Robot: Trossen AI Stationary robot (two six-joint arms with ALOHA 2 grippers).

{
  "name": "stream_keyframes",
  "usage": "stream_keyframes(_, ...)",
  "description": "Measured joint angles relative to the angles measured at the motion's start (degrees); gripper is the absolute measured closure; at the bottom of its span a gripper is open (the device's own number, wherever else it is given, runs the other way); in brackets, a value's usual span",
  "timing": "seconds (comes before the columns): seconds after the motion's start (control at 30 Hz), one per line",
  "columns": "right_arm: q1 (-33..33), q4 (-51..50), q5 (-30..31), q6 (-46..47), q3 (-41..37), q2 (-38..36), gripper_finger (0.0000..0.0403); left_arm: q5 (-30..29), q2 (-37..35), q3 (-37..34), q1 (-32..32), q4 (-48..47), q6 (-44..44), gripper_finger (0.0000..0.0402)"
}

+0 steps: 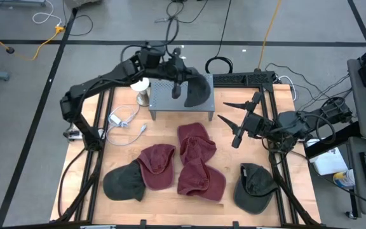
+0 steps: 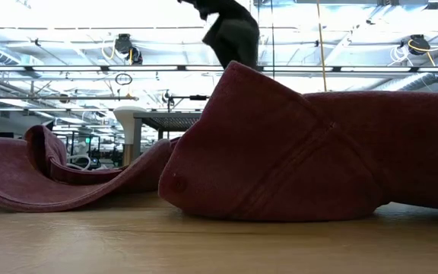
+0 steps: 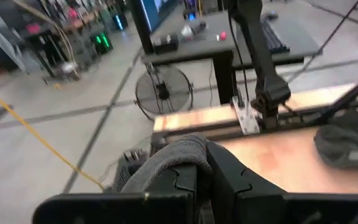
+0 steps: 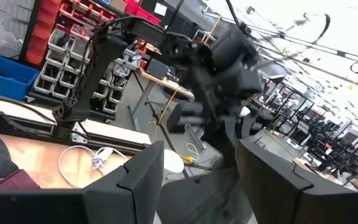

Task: Pick & Place hat
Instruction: Put the top black cap on the shelf

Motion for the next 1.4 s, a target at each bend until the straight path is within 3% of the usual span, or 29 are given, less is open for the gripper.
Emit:
stream_keyframes(0.67,0.0,0.1,0.2,-0.5,0.0,0.0,0.0211,8.4,3.6,0.0,3.8,-2.0,0.9,0.0387)
stream_keyframes(0.87,-0.8,0.1,0.1,-0.5,0.0,0.0,0.0211,5.3,6.1,0.0,4.7,-5.5,4.2,0.0387)
stream_keyframes(1.27,-1.5,0.0,0.0,-0.5,0.0,0.0,0.0211,-8.6,7.5,0.0,4.5,-9.0,19.2,0.0387)
stream_keyframes(1.4,-1.5,0.0,0.0,-1.5,0.0,0.0,0.0211,-9.9,7.5,0.0,4.6,-9.1,21.7,0.0387)
